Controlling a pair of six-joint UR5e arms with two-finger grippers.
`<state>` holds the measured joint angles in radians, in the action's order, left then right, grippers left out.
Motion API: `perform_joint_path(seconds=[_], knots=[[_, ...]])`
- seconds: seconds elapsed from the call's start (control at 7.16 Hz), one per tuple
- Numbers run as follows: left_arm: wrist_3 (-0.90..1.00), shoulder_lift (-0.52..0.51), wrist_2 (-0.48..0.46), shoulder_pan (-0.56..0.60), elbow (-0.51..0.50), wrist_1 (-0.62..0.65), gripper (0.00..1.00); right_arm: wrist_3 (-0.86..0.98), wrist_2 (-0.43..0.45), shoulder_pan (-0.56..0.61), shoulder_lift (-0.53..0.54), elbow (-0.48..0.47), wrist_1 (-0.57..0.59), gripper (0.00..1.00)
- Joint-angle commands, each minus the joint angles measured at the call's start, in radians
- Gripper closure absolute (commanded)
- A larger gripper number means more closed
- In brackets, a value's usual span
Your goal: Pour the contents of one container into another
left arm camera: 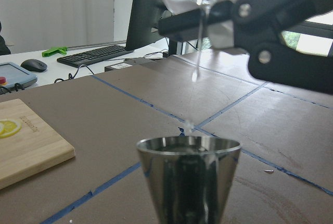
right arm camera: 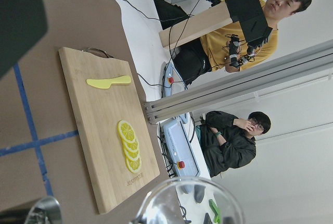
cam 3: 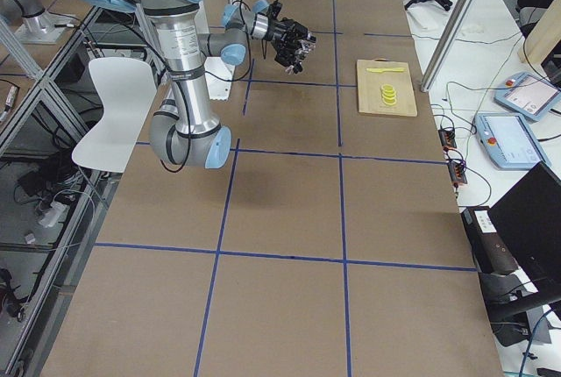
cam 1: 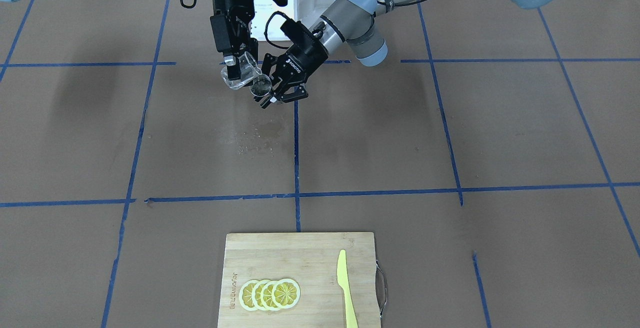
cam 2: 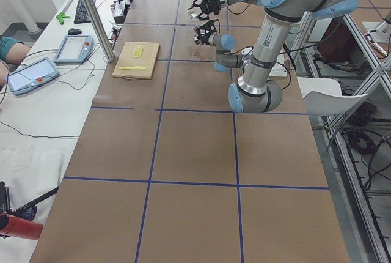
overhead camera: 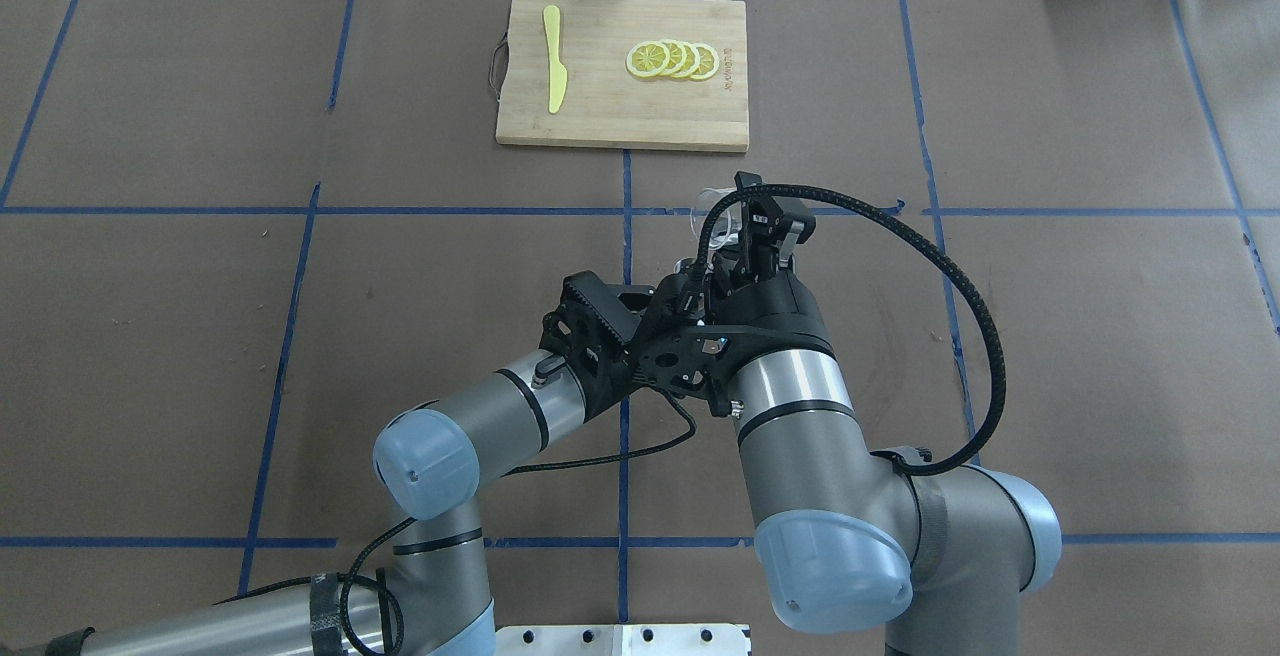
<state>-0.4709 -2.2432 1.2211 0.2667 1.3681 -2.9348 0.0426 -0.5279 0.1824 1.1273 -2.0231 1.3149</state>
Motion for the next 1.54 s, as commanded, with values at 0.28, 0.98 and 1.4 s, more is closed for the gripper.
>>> perform_joint_path(seconds=[0.28,0.98,1.4], knots=[[-0.003,0.001,0.0,0.0,0.0,-0.001,1.0,-0.206,-0.038,0.0,-0.003,-0.04,0.0,1.0],[-0.006,0.011,-0.005,0.009,0.022,-0.007,1.0,-0.59,-0.075,0.023,0.04,-0.063,-0.129,1.0],[-0.011,0.063,-0.012,0.025,0.089,-0.012,1.0,-0.767,-0.107,0.049,0.115,-0.101,-0.129,1.0]])
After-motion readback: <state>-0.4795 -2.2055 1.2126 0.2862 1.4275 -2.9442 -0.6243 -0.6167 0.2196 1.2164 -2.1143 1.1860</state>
